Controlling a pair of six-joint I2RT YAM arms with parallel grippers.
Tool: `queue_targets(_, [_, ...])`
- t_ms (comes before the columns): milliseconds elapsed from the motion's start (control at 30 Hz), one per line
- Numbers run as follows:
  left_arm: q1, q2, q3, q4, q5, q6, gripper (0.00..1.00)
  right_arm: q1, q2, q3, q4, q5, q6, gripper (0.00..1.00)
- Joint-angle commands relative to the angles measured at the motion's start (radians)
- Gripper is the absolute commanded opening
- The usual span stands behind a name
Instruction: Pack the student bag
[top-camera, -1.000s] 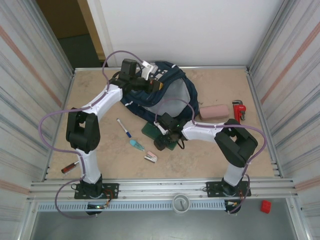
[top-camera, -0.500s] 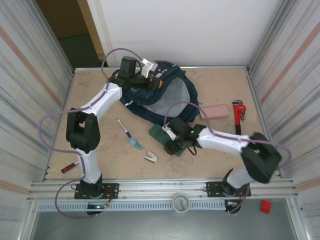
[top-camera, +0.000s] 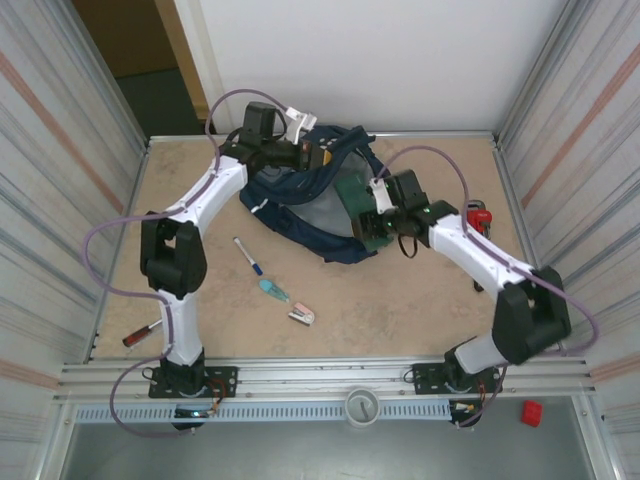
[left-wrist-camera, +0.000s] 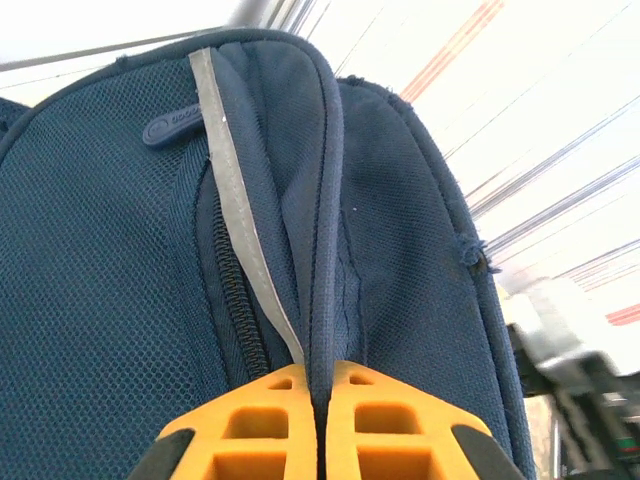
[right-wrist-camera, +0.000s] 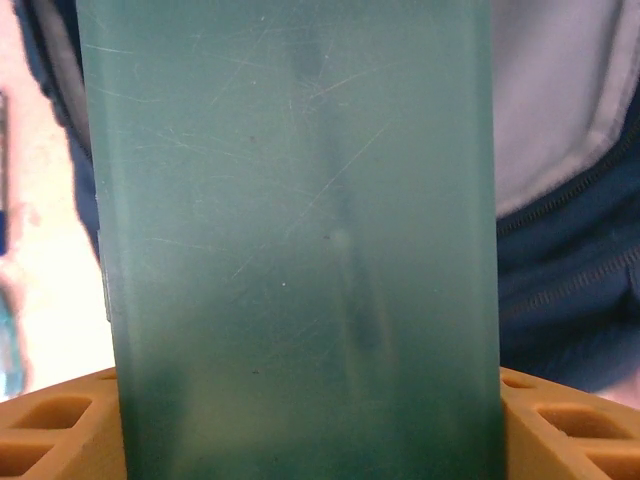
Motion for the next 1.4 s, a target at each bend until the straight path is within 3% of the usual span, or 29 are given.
queue_targets(0, [-0.003, -0.013, 0.114, 0.078, 0.144, -0.074, 0.0, 0.016, 0.101, 0.108, -0.022, 0.041, -0.09, 0.31])
queue_targets(167, [0.0, 0.018, 0.173, 0.095, 0.185, -0.152, 0.0, 0.069, 0.267, 0.248, -0.073, 0.129, -0.184, 0.35])
queue_targets(400, [0.0, 0.058, 0.2, 0.161, 0.239, -0.239, 0.0, 0.135, 0.456, 0.378, 0.086, 0.145, -0.273, 0.47])
queue_targets(600, [0.0, 0.062, 0.202, 0.134, 0.22, -0.22, 0.0, 0.158, 0.484, 0.369, 0.257, 0.209, -0.262, 0.74])
queue_targets(767, [0.0, 0.06, 0.191, 0.127, 0.211, -0.203, 0.0, 0.15, 0.336, 0.172, 0.274, 0.241, -0.153, 0.91])
queue_targets(800, [0.0, 0.06, 0.186, 0.128, 0.21, -0.201, 0.0, 0.148, 0.295, 0.118, 0.28, 0.231, -0.125, 1.0])
queue_targets(900, [0.0, 0.054, 0.167, 0.121, 0.201, -0.19, 0.0, 0.135, 0.199, 0.003, 0.264, 0.2, -0.029, 1.0])
queue_targets(1000, [-0.001, 0.042, 0.138, 0.128, 0.191, -0.182, 0.0, 0.123, 0.134, -0.104, 0.286, 0.098, 0.065, 0.87])
queue_targets(1100, [0.0, 0.036, 0.119, 0.128, 0.181, -0.174, 0.0, 0.107, 0.135, -0.15, 0.321, 0.042, 0.117, 0.67])
queue_targets(1367, [-0.008, 0.037, 0.106, 0.126, 0.177, -0.171, 0.0, 0.069, 0.29, -0.026, 0.323, -0.014, 0.12, 0.35])
